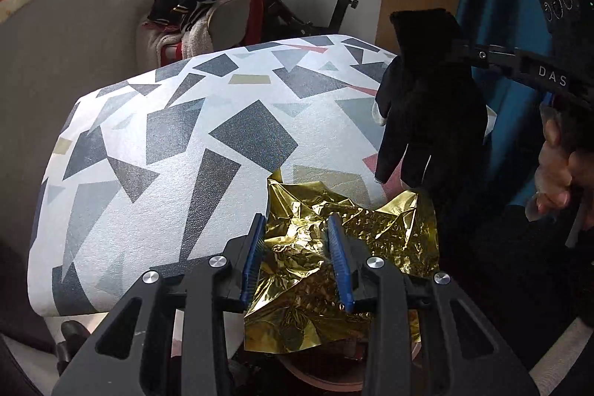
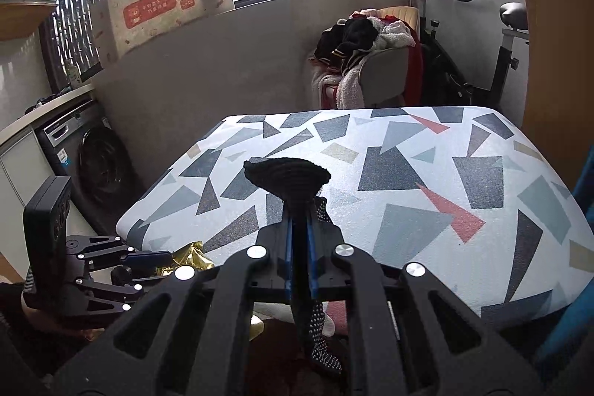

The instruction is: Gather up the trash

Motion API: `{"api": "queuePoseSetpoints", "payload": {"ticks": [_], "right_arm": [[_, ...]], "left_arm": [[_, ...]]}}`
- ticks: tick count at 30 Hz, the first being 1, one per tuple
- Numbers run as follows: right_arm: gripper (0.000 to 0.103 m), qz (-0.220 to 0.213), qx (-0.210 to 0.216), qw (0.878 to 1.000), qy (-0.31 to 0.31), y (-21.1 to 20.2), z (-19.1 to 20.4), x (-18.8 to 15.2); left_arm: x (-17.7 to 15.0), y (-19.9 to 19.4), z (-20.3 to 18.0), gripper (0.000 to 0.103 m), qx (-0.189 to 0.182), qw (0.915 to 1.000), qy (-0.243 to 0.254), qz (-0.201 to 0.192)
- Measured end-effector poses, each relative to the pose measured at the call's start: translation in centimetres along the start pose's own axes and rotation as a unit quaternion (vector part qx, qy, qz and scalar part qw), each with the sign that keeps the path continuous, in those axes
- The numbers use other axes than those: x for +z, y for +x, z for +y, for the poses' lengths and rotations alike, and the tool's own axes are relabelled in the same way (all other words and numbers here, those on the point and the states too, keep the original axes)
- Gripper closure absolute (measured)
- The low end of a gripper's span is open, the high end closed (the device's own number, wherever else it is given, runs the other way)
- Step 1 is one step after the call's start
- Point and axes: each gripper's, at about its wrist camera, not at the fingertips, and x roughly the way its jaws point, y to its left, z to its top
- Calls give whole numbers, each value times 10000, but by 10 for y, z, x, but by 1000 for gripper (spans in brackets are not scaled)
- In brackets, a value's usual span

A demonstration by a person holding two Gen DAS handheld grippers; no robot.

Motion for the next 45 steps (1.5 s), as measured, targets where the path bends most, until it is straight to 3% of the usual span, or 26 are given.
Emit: {"api": "queuePoseSetpoints", "payload": {"ticks": [6,8,10,13,20,29,38,45], "right_arm": [[93,63,27,10000,42,-13,5,-19],[92,86,42,9999,53,-15,7,-24],[93,136,43,9999,21,-15,9,-30],[92,239,75,9997,-1,-14,13,-39],[92,597,321,9977,5,-4,26,-64],[92,1208,486,9915,78,22,36,-100],[92,1850,270,9824,-11,48,34,-140],[90,2068,114,9783,8,57,30,-147]], "left_arm": [[-17,6,-12,66,-130,9997,80,208],[-21,6,-14,54,-313,9992,-24,249],[-22,0,-17,39,-366,9992,-116,115],[-21,-14,-20,37,-248,9993,-237,-134],[-17,-68,4,14,-9,9900,-1089,-896],[-26,-86,33,8,395,9807,-1634,-1003],[-44,-72,35,8,386,9803,-1801,-720],[-49,-61,35,8,348,9804,-1855,-570]]}}
